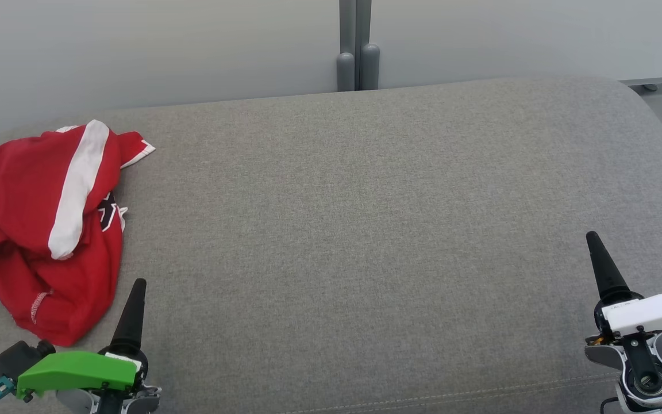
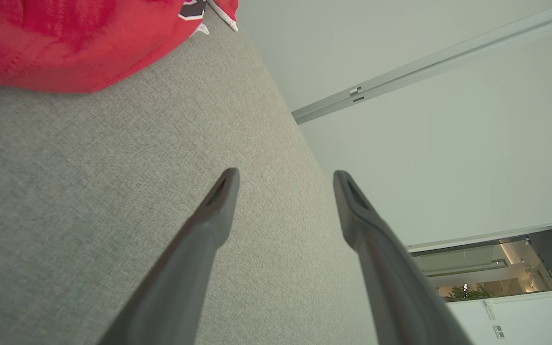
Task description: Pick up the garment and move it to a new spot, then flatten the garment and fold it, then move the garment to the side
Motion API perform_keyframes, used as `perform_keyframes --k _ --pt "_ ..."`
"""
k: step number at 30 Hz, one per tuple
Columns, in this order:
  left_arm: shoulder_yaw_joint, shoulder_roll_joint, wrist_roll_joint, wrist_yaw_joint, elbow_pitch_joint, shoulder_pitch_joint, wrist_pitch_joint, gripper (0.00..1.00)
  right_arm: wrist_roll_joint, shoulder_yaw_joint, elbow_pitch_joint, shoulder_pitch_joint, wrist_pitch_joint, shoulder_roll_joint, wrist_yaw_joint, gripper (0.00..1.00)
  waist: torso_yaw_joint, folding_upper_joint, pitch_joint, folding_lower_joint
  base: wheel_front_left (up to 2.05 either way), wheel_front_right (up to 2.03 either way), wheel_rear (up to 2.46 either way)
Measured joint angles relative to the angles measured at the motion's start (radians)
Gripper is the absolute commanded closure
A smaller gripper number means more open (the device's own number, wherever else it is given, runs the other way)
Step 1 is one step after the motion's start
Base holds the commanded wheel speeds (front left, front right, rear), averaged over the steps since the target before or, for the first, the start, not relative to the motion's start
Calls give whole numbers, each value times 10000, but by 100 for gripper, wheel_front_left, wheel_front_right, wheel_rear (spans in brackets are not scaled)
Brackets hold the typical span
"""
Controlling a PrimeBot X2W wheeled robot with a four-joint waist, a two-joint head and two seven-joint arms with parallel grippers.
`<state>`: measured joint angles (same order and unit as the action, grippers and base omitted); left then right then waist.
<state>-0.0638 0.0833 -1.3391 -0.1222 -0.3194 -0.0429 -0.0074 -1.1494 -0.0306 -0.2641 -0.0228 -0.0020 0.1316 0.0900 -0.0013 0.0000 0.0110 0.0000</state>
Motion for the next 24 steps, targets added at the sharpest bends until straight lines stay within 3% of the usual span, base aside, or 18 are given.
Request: perform_keyframes --k 24 --pt "-428 203 4397 270 278 -246 -830 0 4033 1260 265 -111 -836 468 -656 0 56 0 13 0 0 0 0"
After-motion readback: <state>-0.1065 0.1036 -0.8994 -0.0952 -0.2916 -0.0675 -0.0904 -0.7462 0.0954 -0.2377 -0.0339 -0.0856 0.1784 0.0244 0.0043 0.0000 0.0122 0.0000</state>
